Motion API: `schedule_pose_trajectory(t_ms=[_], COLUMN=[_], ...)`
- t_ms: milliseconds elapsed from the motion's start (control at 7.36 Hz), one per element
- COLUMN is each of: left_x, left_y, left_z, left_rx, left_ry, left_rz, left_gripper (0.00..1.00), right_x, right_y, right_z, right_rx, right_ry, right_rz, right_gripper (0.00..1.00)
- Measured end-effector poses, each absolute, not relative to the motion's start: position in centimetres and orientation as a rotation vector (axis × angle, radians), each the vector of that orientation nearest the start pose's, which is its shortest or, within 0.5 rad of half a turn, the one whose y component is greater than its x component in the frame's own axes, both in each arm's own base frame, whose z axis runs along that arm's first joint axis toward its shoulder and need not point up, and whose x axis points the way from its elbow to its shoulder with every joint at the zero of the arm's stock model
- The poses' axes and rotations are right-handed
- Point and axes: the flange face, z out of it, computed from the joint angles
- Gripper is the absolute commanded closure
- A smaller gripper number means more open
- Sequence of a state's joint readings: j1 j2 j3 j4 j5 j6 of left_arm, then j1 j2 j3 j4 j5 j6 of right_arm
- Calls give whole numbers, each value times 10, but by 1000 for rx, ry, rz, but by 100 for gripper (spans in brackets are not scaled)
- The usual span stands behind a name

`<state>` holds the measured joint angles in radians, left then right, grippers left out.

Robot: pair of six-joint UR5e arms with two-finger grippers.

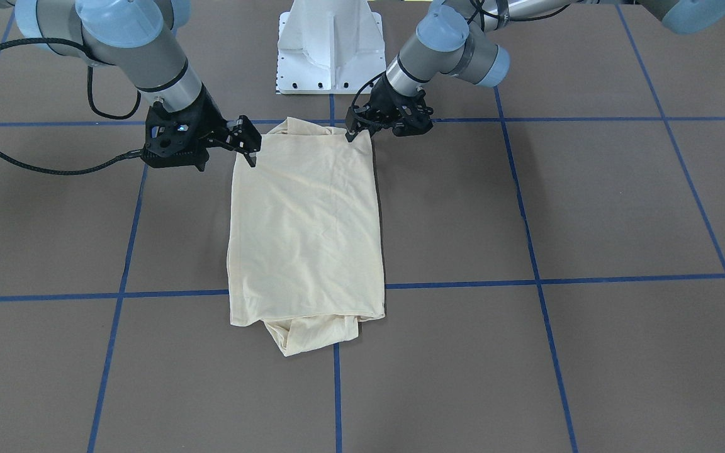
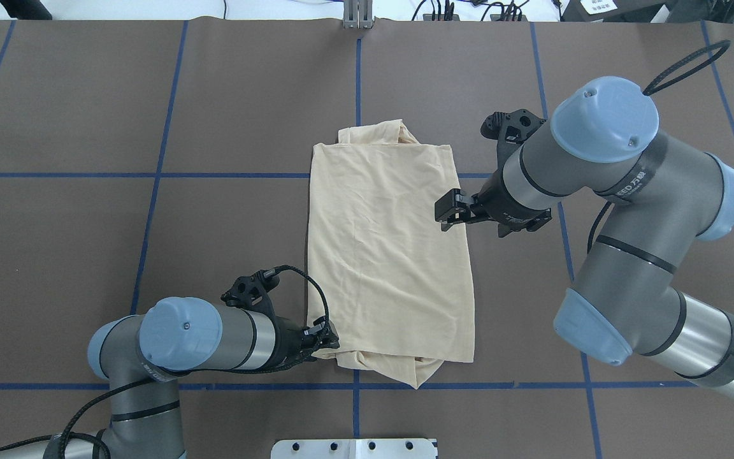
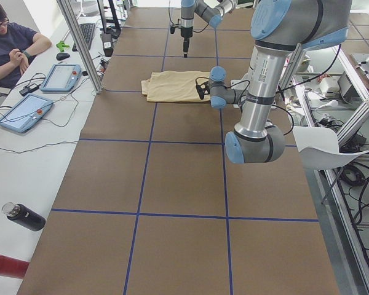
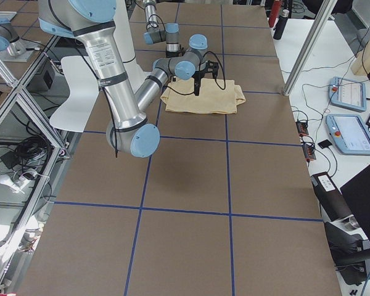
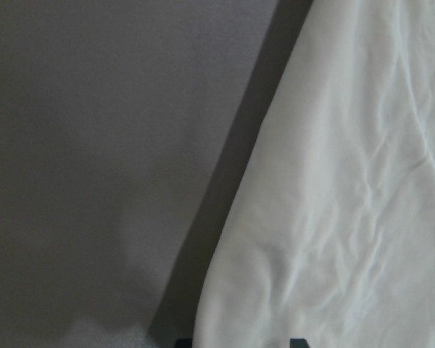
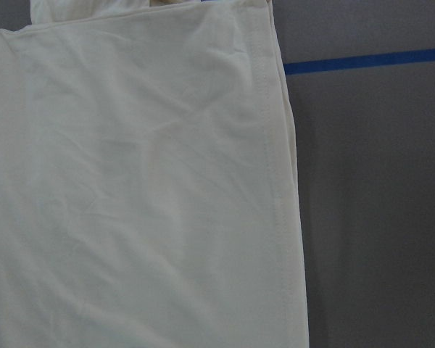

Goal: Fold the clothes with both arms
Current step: 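Bring the right gripper down to the shirt's near end beside the left gripper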

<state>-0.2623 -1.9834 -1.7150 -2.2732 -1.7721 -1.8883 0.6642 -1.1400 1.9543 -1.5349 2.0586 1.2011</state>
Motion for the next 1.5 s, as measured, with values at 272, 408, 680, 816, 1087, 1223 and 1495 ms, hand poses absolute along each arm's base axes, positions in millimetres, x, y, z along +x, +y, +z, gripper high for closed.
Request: schedule_pose_trajectory(t_ms=[272, 408, 680, 816, 1087, 1223, 1495], left_x=[576, 575, 572, 571, 570, 569, 569], left_y=[-272, -273, -274, -275, -277, -278, -278], left_z=[279, 278, 275, 274, 274, 275, 275], left_rx=[-210, -211, -224, -226, -225, -224, -224], left_ry=[1257, 1257, 1263, 1265, 1265, 1264, 1262], left_rz=[-373, -379, -399, -404, -410, -412, -413], left_gripper=[100, 100, 100, 100, 100, 100, 100], right_x=[-402, -404, -420, -430, -459, -478, -510], right_y=[-424, -422, -405, -390, -348, -323, -279], right_z=[247, 247, 245, 242, 240, 242, 255], right_rx=[12, 5, -50, -89, -155, -163, -176], right_ry=[-948, -949, -948, -948, -927, -906, -861], right_rz=[64, 67, 123, 177, 310, 385, 486], right_gripper=[0, 0, 0, 0, 0, 0, 0])
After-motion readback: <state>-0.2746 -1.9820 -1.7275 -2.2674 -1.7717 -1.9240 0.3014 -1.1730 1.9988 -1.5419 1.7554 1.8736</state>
